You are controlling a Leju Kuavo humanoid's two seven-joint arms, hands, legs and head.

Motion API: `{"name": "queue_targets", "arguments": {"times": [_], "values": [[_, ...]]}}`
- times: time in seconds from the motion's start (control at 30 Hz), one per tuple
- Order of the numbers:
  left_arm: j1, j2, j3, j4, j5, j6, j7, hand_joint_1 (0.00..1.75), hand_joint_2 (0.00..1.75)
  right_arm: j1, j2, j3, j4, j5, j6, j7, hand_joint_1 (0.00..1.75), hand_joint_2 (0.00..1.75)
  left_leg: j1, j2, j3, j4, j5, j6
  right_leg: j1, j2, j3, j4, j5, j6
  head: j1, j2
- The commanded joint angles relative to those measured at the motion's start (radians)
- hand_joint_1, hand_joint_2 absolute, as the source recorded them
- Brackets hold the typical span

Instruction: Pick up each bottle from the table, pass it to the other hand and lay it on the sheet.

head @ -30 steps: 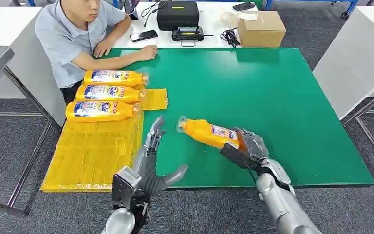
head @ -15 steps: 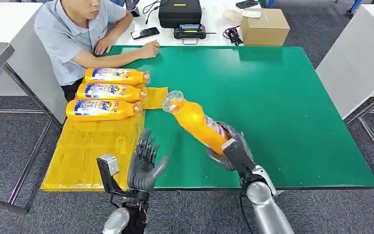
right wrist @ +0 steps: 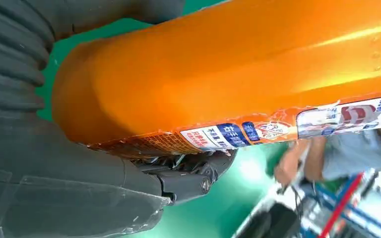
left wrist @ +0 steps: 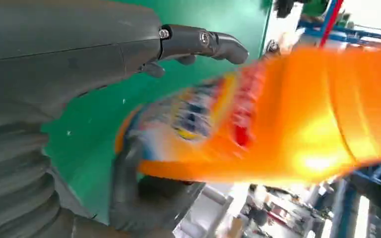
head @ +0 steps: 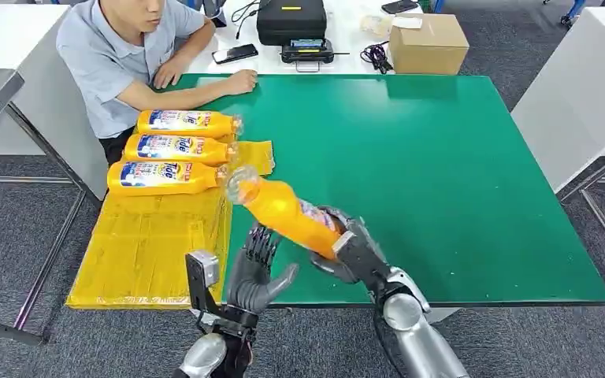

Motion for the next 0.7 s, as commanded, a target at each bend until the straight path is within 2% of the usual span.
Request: {"name": "queue_targets", "arguments": {"times": [0.03,0.3,0.5,0.7], "values": [[-0.07,0.035,-0.046,0.091,-0.01,0.019,-0.004,0.0,1.75,-0.069,-0.035,0.114,0.119,0.006,0.007,0.0,1.75,1.75,0.0,0.001,0.002,-0.001,0.0,-0.001,0.0,0.001,0.002,-0.001,0.0,-0.001,0.0,0.0],[-0.096,0.023,-0.018,0.106,-0.006,0.032,-0.037,0.0,1.75,-0.091,-0.022,0.18,0.148,0.02,0.011,-0.003,1.75,1.75,0.001,0.002,0.005,-0.001,-0.002,-0.003,0.002,0.001,0.005,-0.001,-0.001,-0.003,0.0,0.0],[-0.096,0.023,-0.018,0.106,-0.006,0.032,-0.037,0.0,1.75,-0.091,-0.022,0.18,0.148,0.02,0.011,-0.003,1.75,1.75,0.0,0.001,0.001,-0.001,0.0,-0.001,0.001,0.0,0.001,-0.001,0.0,-0.001,0.0,0.0],[-0.102,0.013,0.003,0.115,0.036,0.011,-0.027,0.0,1.75,-0.1,-0.014,0.208,0.137,0.017,0.017,-0.024,1.75,1.75,0.001,0.002,0.003,0.0,-0.001,-0.002,0.001,0.001,0.003,0.0,-0.001,-0.002,0.0,0.0]]}}
